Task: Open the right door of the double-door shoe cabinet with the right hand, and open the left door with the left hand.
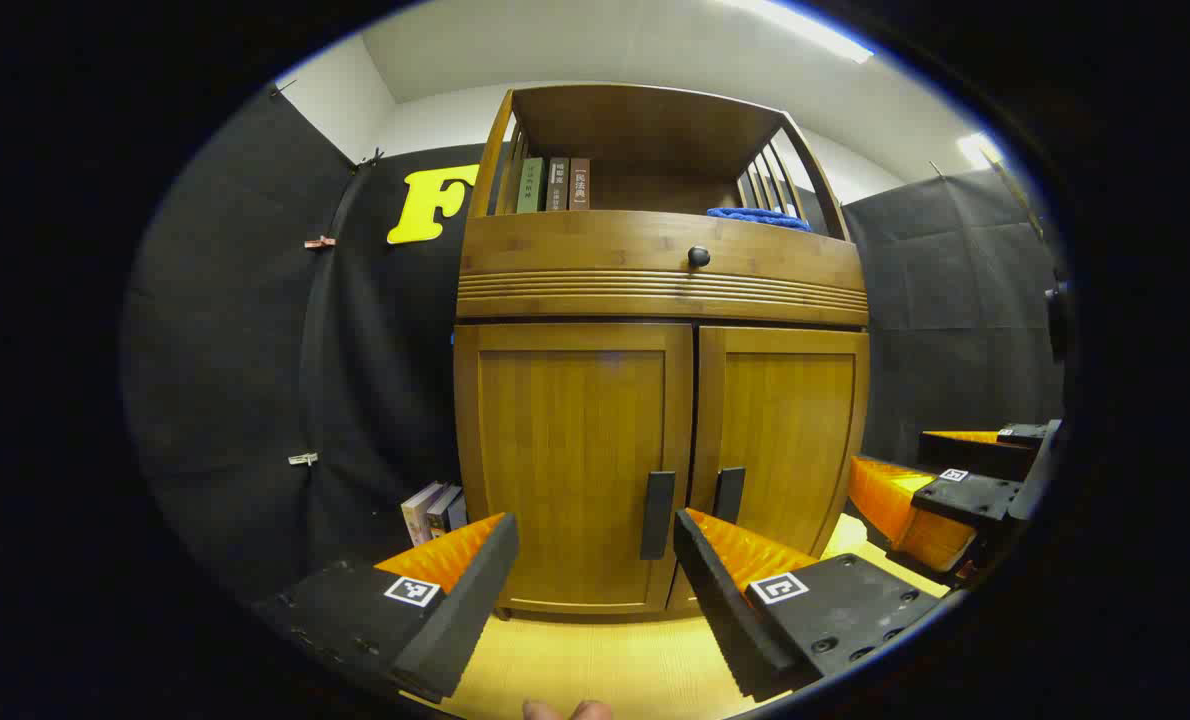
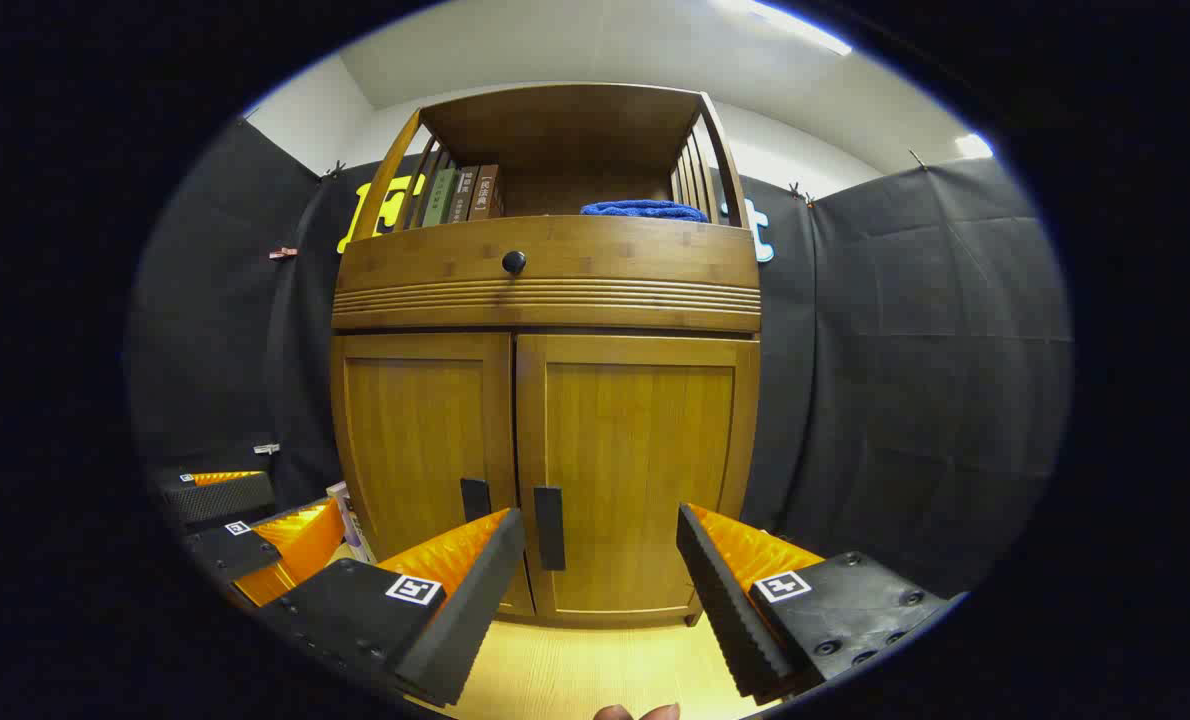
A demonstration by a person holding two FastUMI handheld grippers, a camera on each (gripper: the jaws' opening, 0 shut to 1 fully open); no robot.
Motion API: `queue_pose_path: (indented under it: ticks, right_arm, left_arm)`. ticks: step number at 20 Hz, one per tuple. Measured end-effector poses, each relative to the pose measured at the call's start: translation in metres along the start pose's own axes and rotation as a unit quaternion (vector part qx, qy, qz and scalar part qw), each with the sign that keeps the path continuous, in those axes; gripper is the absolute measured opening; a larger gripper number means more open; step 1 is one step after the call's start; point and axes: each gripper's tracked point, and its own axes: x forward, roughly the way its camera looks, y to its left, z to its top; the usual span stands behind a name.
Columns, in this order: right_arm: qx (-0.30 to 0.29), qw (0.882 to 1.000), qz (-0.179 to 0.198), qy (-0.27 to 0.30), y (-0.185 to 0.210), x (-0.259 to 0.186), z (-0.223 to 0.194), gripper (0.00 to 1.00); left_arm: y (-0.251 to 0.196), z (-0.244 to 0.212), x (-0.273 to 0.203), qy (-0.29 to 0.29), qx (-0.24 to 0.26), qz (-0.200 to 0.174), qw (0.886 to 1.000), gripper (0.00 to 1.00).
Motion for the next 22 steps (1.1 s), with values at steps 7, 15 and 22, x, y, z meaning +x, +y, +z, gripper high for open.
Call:
queue_pose_path:
  ticks: [7,15,22]
  right_arm:
    - [-0.001,1.0,0.001,0.004,0.003,0.002,-0.002,0.96]
    - [-0.001,1.0,0.0,0.005,0.002,0.0,-0.003,0.96]
    - [0.004,1.0,0.011,0.009,0.009,0.008,-0.01,0.98]
  left_arm:
    - [0.004,0.006,0.001,-0.007,-0.006,0.003,1.0,0.97]
    - [0.007,0.005,0.003,-0.008,-0.009,0.007,1.0,0.96]
    - [0.012,0.0,0.004,-0.005,-0.006,0.008,1.0,0.96]
